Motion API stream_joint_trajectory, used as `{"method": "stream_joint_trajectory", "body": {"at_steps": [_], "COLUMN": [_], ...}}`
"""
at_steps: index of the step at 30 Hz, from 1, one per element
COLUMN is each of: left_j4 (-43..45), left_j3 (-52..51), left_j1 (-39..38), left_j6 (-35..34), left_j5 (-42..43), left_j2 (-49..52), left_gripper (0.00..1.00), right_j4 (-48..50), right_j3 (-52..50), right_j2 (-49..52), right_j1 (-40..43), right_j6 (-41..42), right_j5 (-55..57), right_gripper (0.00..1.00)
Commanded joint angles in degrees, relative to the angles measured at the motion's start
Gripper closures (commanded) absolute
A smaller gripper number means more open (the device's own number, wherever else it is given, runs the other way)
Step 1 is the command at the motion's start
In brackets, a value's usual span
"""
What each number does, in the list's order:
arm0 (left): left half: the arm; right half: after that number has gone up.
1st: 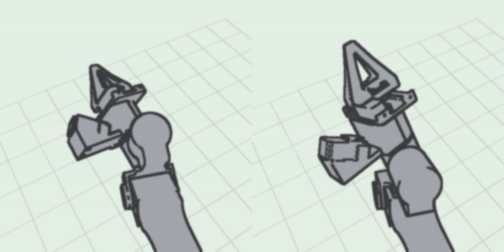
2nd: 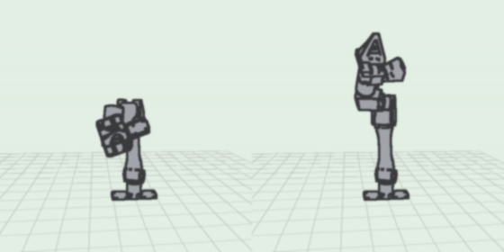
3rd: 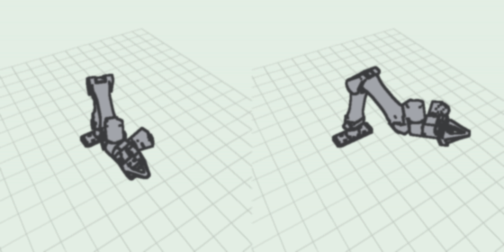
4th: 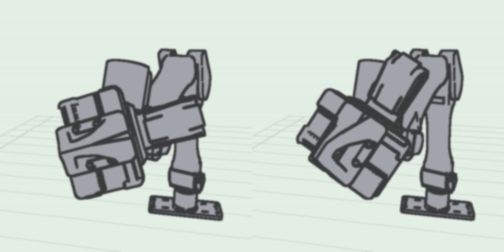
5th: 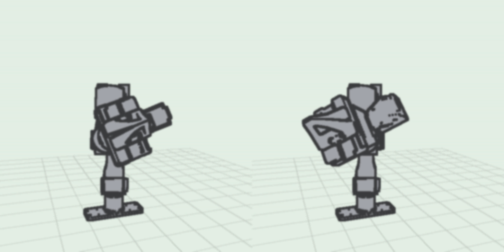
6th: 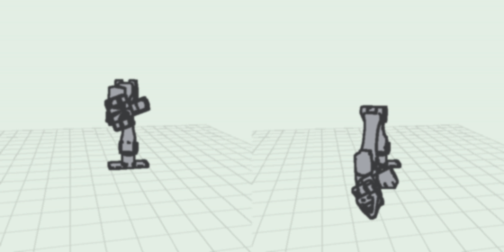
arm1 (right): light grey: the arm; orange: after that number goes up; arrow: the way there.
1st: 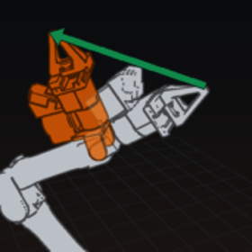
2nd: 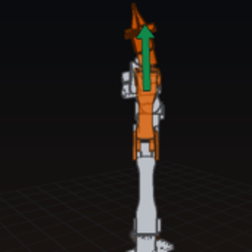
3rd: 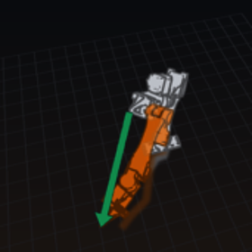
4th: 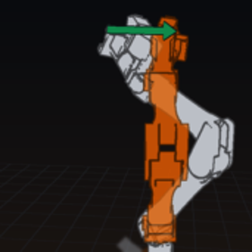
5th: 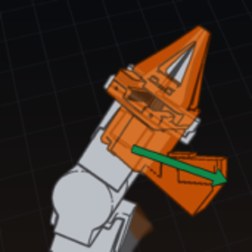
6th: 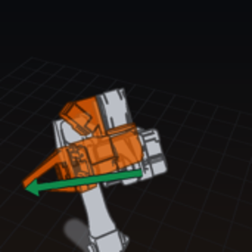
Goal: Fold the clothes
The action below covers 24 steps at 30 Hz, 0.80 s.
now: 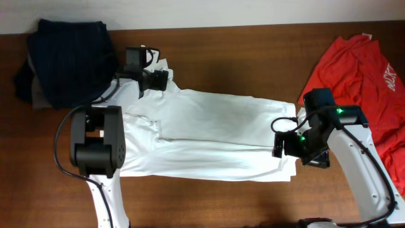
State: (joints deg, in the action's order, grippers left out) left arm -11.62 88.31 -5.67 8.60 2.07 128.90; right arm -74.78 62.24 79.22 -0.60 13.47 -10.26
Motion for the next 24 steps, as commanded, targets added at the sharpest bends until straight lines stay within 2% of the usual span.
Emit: {"method": "stream_joint_trajectory", "body": {"at_steps": [1, 2, 3, 4, 6, 9, 11, 15, 17, 19, 24], "left_j4": [-3.02, -3.54, -3.93, -4.26, -4.09, -3.50, -3.69, -5.05, -6.51, -6.49, -5.79], "left_j3": [0.98, 0.98, 0.98, 0.98, 0.98, 0.98, 0.98, 0.98, 0.98, 0.98, 0.98], "left_j1": [2.27, 2.67, 2.80, 2.80, 2.80, 2.78, 2.73, 2.73, 2.73, 2.73, 2.73], "left_j6": [1.40, 1.40, 1.40, 1.40, 1.40, 1.38, 1.38, 1.36, 1.38, 1.38, 1.36], "left_j5": [1.36, 2.03, 2.25, 2.25, 2.23, 2.21, 2.23, 2.21, 2.21, 2.21, 2.21], "left_j2": [3.08, 3.63, 4.20, 4.50, 4.85, 4.85, 4.85, 4.87, 4.87, 4.94, 4.98], "left_gripper": [0.30, 0.59, 0.79, 0.91, 0.93, 0.93, 0.93, 0.91, 0.99, 0.99, 0.99], "right_j4": [1.33, 1.90, 2.10, 2.19, 3.98, 16.55, 25.75, 40.41, 43.45, 43.54, 45.55], "right_j3": [0.63, 0.83, 1.46, 3.10, 6.78, 9.16, 9.16, 9.42, 11.13, 12.70, 13.20], "right_j2": [-0.04, -0.04, -0.04, -0.04, -0.04, 0.09, 3.39, 17.22, 24.76, 29.40, 35.98], "right_j1": [0.20, 0.20, 0.20, 0.26, 0.24, 0.24, 0.24, 0.24, 0.24, 0.26, 0.24], "right_j6": [0.55, 2.01, 3.13, 3.30, 3.28, -0.35, -1.27, -1.27, -1.29, -1.25, -1.92], "right_j5": [-0.46, 0.46, 2.08, 3.39, 4.85, 5.20, 6.67, 10.08, 10.99, 10.99, 10.97], "right_gripper": [0.01, 0.01, 0.01, 0.01, 0.01, 0.01, 0.01, 0.01, 0.00, 0.07, 0.09]}}
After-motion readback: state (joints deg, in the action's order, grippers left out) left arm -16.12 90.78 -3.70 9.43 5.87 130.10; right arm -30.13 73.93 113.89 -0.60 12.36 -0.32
